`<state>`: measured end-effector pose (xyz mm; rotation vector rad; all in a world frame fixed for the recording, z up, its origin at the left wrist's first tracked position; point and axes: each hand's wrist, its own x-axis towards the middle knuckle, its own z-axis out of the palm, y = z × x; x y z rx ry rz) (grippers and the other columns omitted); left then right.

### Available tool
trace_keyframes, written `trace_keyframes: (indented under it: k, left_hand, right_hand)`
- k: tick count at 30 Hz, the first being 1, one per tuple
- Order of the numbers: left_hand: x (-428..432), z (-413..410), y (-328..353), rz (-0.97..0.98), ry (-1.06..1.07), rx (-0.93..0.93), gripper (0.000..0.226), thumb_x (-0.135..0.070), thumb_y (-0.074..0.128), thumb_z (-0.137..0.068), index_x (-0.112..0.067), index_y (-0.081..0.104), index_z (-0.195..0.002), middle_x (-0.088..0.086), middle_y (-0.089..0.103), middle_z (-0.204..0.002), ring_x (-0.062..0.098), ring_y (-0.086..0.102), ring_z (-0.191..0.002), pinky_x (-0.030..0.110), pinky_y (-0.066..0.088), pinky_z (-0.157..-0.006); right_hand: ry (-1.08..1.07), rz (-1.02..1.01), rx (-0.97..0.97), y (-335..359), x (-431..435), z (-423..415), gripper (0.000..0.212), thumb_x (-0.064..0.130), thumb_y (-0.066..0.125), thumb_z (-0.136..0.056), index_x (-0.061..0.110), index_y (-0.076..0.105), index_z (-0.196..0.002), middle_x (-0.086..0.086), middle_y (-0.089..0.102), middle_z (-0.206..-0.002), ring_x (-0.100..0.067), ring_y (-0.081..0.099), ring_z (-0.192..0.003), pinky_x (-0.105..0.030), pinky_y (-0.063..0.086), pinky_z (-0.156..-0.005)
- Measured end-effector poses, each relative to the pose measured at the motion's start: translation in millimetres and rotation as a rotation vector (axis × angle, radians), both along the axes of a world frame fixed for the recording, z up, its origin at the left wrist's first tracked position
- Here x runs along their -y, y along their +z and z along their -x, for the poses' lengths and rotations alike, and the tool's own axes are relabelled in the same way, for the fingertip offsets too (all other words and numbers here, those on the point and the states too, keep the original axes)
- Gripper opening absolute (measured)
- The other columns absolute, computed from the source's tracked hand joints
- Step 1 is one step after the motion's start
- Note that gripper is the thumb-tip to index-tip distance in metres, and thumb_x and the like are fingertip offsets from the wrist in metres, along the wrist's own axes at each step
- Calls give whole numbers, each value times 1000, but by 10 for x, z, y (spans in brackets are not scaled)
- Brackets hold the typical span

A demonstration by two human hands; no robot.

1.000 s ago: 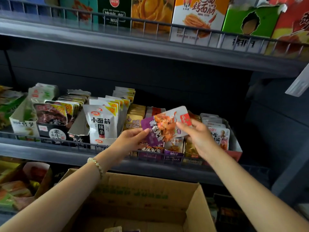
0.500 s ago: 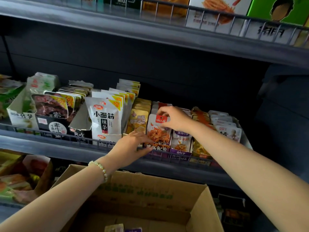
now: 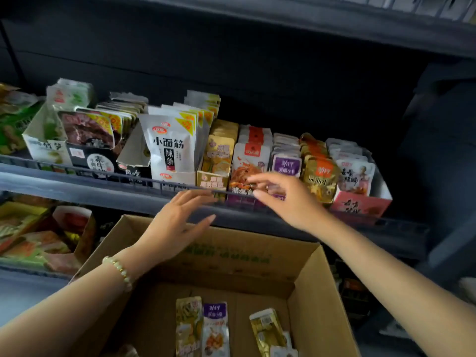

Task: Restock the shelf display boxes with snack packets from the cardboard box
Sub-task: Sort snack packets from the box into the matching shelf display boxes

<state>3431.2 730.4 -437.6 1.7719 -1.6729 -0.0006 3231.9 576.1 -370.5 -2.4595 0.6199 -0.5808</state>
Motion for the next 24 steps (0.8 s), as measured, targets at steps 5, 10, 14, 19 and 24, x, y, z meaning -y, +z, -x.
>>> trace_keyframes:
  k: [5,10,14,19,24]
  left_hand:
    - [-571,47,-657,-555,3,60,51,-59,43,-90,-33,49,-133,-16,46,-135,2,45,-123,27,42,-104]
    - [-677,4,-1392,-1026,-137,-88,63,-56,49,-90,-26,37,-145,-3,39,-150,15,42,-133,30,32,-111]
    - [-562,-144,-1753,-1072,-34,-41,70,-55,51,-91,-25,26,-149,2,32,-153,22,39,-136,34,34,-111]
    - [-293,-185,-2124,-1008,35,-145,70,-45,60,-90,-21,29,-148,6,39,-148,22,46,-129,33,41,-105]
    - [-131,-207,-2370,-906,70,-221,60,-36,62,-91,-22,38,-144,9,43,-143,24,50,-124,37,45,-102]
  right_hand:
    - [121,-261,-423,-1200,-580,188,36,39,61,-91,38,53,-126,10,47,-140,-8,47,-125,-34,43,-103]
    - [64,-588,-758,-1960,-878,46,62,32,65,-89,14,38,-142,-7,37,-148,-24,42,-131,-30,38,-101]
    - [42,-517,-777,-2271,-854,-28,74,32,69,-87,15,28,-147,-5,30,-152,-24,33,-138,-28,32,-105]
    - [28,-493,-699,-2630,-684,-111,85,32,78,-78,14,30,-147,-10,29,-149,-27,28,-139,-34,26,-114]
    - [50,-324,-763,-2965,-602,-164,100,43,78,-74,22,19,-152,-3,17,-157,-26,12,-145,-39,12,-118]
